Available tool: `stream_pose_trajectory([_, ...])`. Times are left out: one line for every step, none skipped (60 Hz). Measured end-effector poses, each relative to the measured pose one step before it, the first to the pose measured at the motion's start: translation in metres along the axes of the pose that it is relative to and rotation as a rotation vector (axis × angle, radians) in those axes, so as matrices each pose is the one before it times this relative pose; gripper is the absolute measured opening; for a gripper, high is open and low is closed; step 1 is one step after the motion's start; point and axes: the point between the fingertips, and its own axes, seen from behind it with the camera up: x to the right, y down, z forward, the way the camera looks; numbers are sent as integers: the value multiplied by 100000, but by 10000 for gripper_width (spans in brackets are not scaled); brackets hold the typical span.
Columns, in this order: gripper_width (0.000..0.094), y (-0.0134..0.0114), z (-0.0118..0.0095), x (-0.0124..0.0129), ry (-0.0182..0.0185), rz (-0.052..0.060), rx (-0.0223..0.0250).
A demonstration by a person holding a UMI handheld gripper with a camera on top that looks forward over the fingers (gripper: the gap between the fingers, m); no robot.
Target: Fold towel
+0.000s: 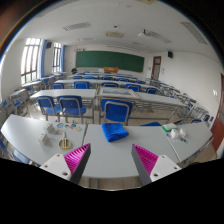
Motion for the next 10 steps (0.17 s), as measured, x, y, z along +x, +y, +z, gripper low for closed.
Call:
stream_pose_trajectory([856, 17, -627, 203, -41, 154, 423])
stream_pose_trajectory([854, 3, -392, -35, 128, -45, 155])
stream_pose_trajectory([854, 34, -371, -23, 201, -131, -21])
stream_pose_trajectory([853, 43, -321, 16, 242, -163, -92])
stream_pose_trajectory([853, 57, -292, 43, 203, -62, -61])
stream_pose_trajectory([853, 6, -267, 39, 125, 92, 67])
stream_pose_trajectory([854, 45, -308, 62, 69, 130, 279])
stream_pose_trajectory([852, -40, -245, 52, 141, 140, 221])
stream_pose_trajectory([852, -38, -137, 41, 215, 28, 190])
stream_pose_trajectory([854, -50, -195, 73, 243, -117, 114])
